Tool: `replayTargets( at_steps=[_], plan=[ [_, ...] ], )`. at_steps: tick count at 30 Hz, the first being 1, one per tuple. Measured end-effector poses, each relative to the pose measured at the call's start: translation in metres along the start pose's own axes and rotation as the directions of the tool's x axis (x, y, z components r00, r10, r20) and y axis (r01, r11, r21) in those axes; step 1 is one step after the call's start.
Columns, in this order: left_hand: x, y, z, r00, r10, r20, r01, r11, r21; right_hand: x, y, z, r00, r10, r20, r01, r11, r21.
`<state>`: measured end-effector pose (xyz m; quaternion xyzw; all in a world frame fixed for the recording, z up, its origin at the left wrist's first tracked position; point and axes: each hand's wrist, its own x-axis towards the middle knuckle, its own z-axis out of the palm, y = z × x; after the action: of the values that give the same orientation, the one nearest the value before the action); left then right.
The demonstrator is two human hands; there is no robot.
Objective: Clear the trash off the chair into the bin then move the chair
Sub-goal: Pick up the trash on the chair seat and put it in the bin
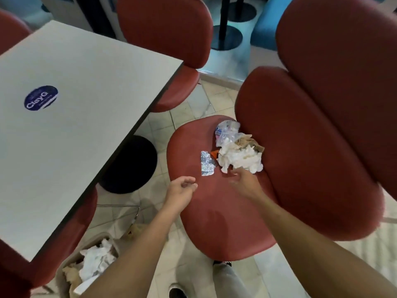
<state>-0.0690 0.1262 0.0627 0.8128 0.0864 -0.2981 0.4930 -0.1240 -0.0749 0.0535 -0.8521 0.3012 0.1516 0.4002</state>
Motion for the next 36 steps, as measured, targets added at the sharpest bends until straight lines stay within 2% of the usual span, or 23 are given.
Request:
replayTargets(
  at_steps=[5, 11, 18, 24, 27, 31, 36],
  plan=[
    [0.057, 0.047, 0.058, 0.999, 0.045, 0.028, -0.048, 0.995, 0.091, 0.055, 0.037, -0.032, 0.995, 0.097, -0.026, -0.095, 0.993, 0.067],
    [0.125, 0.098, 0.111, 0.993, 0.119, 0.005, -0.117, 0.964, 0.240, 0.119, 0.062, -0.050, 0.994, 0.098, -0.057, -0.095, 0.994, 0.044],
    [0.196, 0.099, 0.150, 0.989, 0.147, 0.002, -0.135, 0.903, 0.407, 0.175, 0.094, -0.044, 0.993, 0.104, -0.053, -0.101, 0.993, 0.057],
    [0.237, 0.080, 0.168, 0.988, 0.151, 0.041, -0.152, 0.874, 0.461, 0.204, 0.117, -0.018, 0.996, 0.083, 0.015, -0.081, 0.988, -0.131],
    [0.242, 0.068, 0.169, 0.985, 0.171, -0.035, -0.137, 0.883, 0.450, 0.211, 0.121, -0.008, 0.995, 0.055, -0.086, -0.068, 0.986, -0.149],
    [0.228, 0.067, 0.163, 0.973, 0.207, -0.105, -0.153, 0.911, 0.382, 0.203, 0.117, -0.013, 0.968, 0.106, -0.228, -0.127, 0.989, -0.081],
    [0.191, 0.072, 0.138, 0.953, 0.273, -0.135, -0.226, 0.931, 0.286, 0.169, 0.106, -0.033, 0.922, 0.106, -0.372, -0.096, 0.994, 0.044]
  ],
)
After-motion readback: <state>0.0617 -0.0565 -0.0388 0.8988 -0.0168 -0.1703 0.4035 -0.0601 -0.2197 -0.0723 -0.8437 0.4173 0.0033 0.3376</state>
